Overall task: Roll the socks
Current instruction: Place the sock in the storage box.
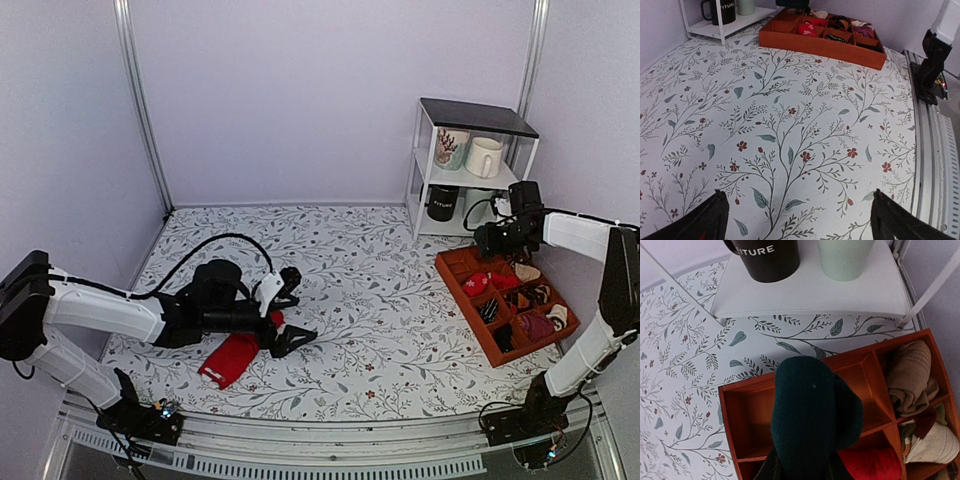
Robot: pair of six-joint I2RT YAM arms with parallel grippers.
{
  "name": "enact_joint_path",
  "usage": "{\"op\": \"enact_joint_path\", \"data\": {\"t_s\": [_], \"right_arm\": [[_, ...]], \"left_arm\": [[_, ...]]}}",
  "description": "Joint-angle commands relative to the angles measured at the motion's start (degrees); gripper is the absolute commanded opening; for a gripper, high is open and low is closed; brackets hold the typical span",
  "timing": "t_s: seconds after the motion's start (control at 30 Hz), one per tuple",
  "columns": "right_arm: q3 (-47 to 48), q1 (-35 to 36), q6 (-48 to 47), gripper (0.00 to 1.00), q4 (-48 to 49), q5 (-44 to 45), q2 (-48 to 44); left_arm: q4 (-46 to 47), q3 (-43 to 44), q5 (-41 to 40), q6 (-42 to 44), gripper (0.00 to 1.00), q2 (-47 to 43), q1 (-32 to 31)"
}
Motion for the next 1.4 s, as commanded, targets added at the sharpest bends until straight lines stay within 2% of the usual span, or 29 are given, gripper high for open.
{"op": "enact_joint_path", "data": {"t_s": [0.0,0.1,0.23,0.37,0.63,1.1,1.37], "right_arm": [[0.21,-0.07,16.76,0.0,-2.44,0.51,-1.21],[-1.02,-0.08,21.32,0.0,-1.98,5.02,-2.78],[-1.19,-0.09,26.24,0.0,-2.1,6.15,-1.33],[-1.8,-0.05,34.83,0.0,-2.0,11.55,-0.84],[0.46,-0.05,47.16,0.0,-3.95,13.59,1.65],[9.96,1.68,50.31,0.0,-6.71,8.83,14.99],[14.7,1.69,46.69,0.0,-11.34,14.28,19.12]], "left_arm": [[-2.15,2.25,3.05,1.42,1.0,1.12,0.63],[-2.24,2.74,4.65,1.85,0.99,1.53,0.69],[-1.66,3.11,7.45,2.04,0.99,2.28,0.68],[-1.95,3.55,10.22,3.13,1.0,2.98,0.69],[-1.26,4.27,12.65,5.1,1.0,4.61,0.73],[0.09,3.68,14.89,5.47,1.0,5.32,0.92],[0.33,3.35,16.02,5.02,1.0,5.07,0.88]]}}
